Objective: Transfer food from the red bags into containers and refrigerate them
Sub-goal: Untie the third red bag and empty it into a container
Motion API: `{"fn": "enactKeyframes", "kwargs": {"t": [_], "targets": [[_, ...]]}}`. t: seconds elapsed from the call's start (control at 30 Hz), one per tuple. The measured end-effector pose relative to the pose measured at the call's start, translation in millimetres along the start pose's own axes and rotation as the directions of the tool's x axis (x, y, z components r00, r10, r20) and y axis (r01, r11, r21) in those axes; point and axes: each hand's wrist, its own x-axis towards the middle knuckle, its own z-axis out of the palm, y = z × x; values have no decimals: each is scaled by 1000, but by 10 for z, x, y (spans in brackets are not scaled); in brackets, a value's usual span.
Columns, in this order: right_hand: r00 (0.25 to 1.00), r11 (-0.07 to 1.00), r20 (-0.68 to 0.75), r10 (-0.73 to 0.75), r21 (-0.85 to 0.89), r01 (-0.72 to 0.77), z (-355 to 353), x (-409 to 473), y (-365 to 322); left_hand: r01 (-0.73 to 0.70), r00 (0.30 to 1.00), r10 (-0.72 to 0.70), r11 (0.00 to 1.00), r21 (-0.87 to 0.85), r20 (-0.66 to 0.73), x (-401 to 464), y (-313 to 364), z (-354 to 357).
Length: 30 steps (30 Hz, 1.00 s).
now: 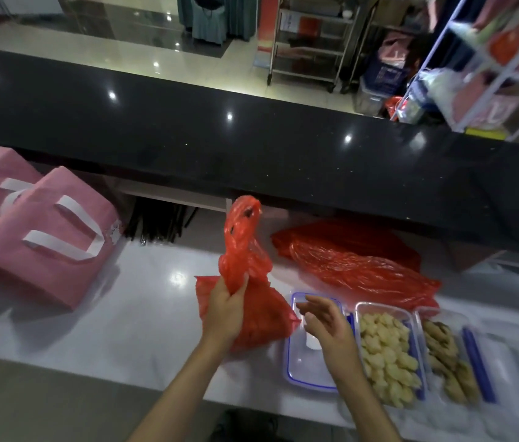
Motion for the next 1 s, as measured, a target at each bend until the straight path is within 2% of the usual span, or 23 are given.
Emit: {"fn": "enactKeyframes", "kwargs": {"t": [0.07, 0.17, 0.37, 0.5, 0.63, 0.7, 0.77, 0.9, 1.0], "targets": [[998, 999, -55, 43, -7, -43, -72, -90, 96, -22, 999, 24, 997, -80, 25, -120, 205, 40], [990, 997, -121, 73, -21, -76, -233, -298, 192, -10, 986, 37, 987, -162, 165, -263, 387, 169], [993, 991, -72, 95, -91, -102, -503, -719, 144, 96, 950, -29, 975, -202, 309, -482, 512, 709], [969, 988, -232, 85, -108, -113, -709, -843, 152, 216, 910, -105, 945, -244, 401, -746, 469, 1176], [915, 990, -378, 140, 49, -131, -1260, -967, 277, 281, 893, -162, 929, -240, 420, -1050, 439, 1667], [904, 993, -411, 116, 73, -94, -1581, -1027, 347, 311, 887, -185, 917, -251, 422, -1203, 416, 1939], [907, 998, -417, 63, 18, -61, -1919, -1096, 416, 327, 890, -202, 907, -265, 408, -1360, 367, 2242], [922, 954, -379, -78, -296, -41, -2748, -1271, 566, 321, 903, -202, 904, -282, 379, -1710, 240, 2903], [916, 922, -373, -148, -387, -9, -3299, -1418, 601, 317, 899, -202, 913, -258, 390, -1988, 172, 3371]]}}
